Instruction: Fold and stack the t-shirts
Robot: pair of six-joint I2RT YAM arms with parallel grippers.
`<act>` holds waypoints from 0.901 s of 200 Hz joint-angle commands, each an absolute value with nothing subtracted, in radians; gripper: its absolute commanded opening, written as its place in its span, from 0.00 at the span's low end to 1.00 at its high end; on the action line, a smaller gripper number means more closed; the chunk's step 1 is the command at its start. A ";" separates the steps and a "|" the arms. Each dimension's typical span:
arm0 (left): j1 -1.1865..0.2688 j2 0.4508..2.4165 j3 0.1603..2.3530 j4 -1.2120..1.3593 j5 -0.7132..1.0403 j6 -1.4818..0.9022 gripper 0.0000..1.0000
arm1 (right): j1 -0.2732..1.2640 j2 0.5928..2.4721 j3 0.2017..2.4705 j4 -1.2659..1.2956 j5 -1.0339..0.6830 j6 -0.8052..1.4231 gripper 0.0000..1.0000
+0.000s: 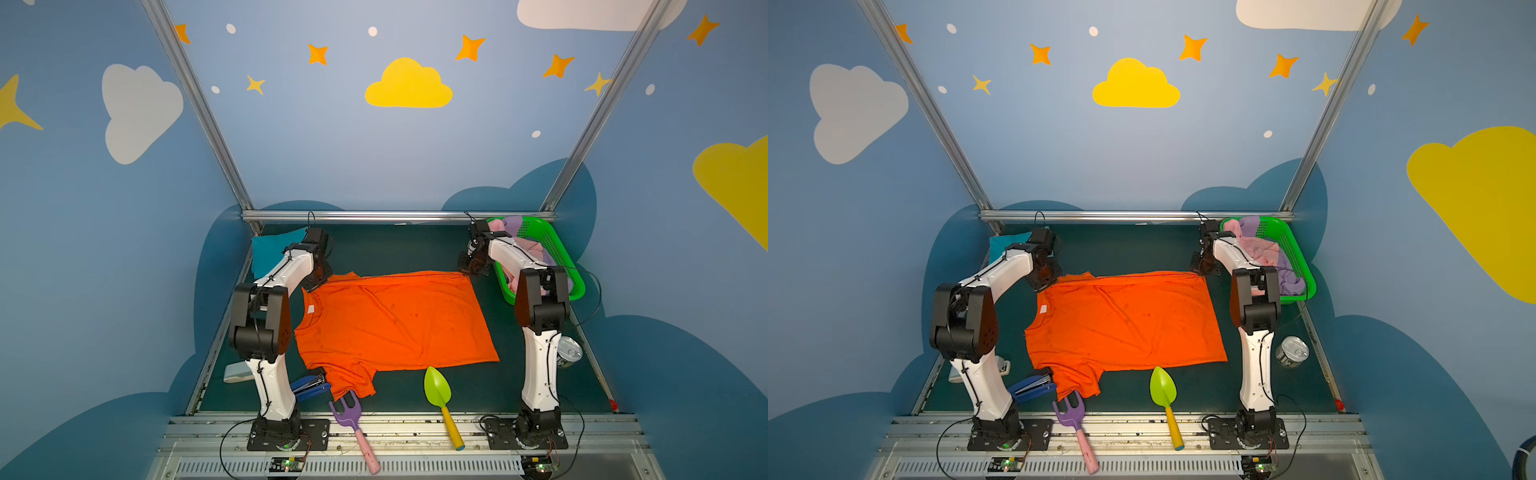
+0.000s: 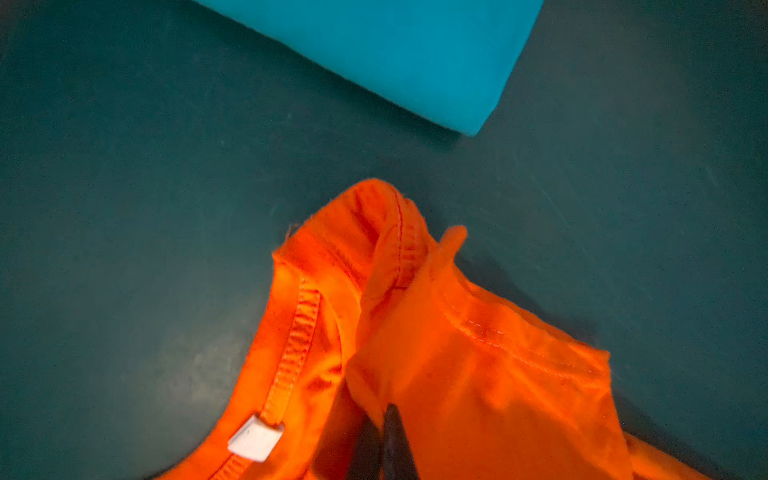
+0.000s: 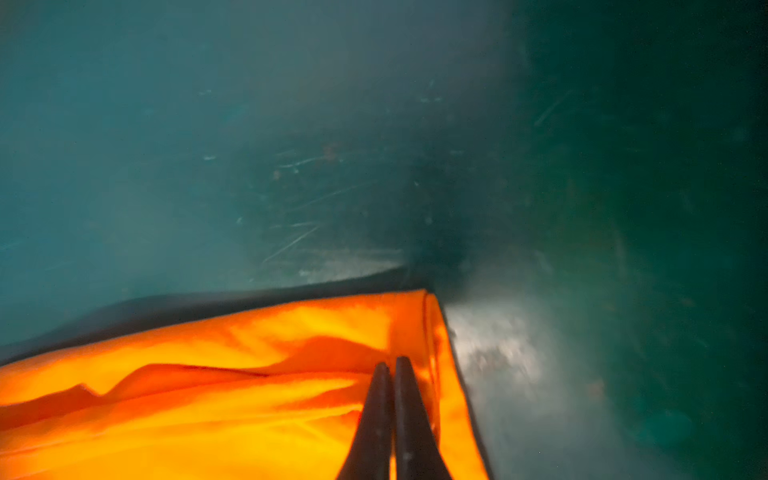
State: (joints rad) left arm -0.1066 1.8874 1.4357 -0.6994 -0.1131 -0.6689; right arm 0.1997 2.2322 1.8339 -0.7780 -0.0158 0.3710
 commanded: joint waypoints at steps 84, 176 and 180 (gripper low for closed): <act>-0.152 1.822 1.220 -0.720 -0.192 -0.718 0.04 | 0.195 2.129 1.764 -0.808 0.049 0.380 0.00; -0.157 1.861 1.213 -0.756 -0.221 -0.729 0.38 | 0.196 2.120 1.674 -0.793 0.052 0.398 0.30; -0.157 1.855 1.217 -0.763 -0.222 -0.729 0.40 | 0.196 2.118 1.674 -0.794 0.052 0.397 0.32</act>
